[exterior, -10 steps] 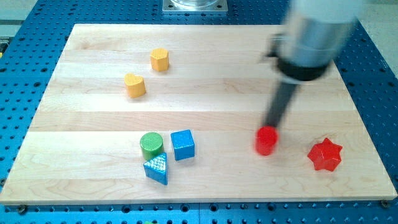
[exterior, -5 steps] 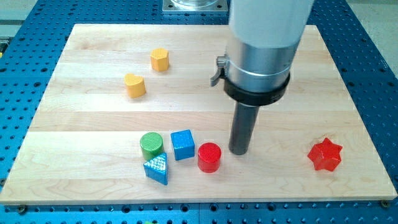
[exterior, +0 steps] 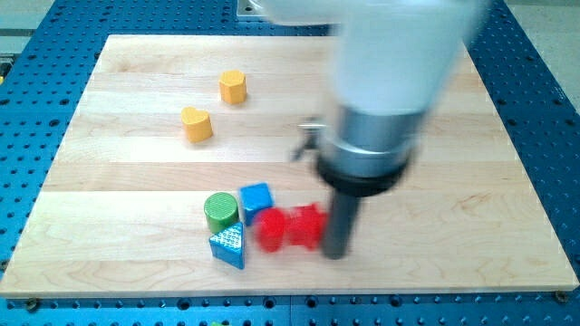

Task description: Make a group of all the blocks towards bottom center

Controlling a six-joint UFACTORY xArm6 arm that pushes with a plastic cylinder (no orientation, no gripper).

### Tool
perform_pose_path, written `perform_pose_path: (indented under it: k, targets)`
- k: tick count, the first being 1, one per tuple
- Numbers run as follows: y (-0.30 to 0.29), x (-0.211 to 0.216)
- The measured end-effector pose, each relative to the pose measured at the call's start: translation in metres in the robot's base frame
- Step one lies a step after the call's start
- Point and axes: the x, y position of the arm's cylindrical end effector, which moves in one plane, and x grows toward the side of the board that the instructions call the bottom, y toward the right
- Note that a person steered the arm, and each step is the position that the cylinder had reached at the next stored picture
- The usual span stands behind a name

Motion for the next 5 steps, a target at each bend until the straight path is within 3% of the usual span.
perform_pose_path:
  k: [1,2,3,4,5]
  targets:
    - [0.047,-0.004]
    - [0.068,-0.079]
    - [-0.011,-0.173]
    - [-0.014,-0.279]
    - [-0.119,-0.28]
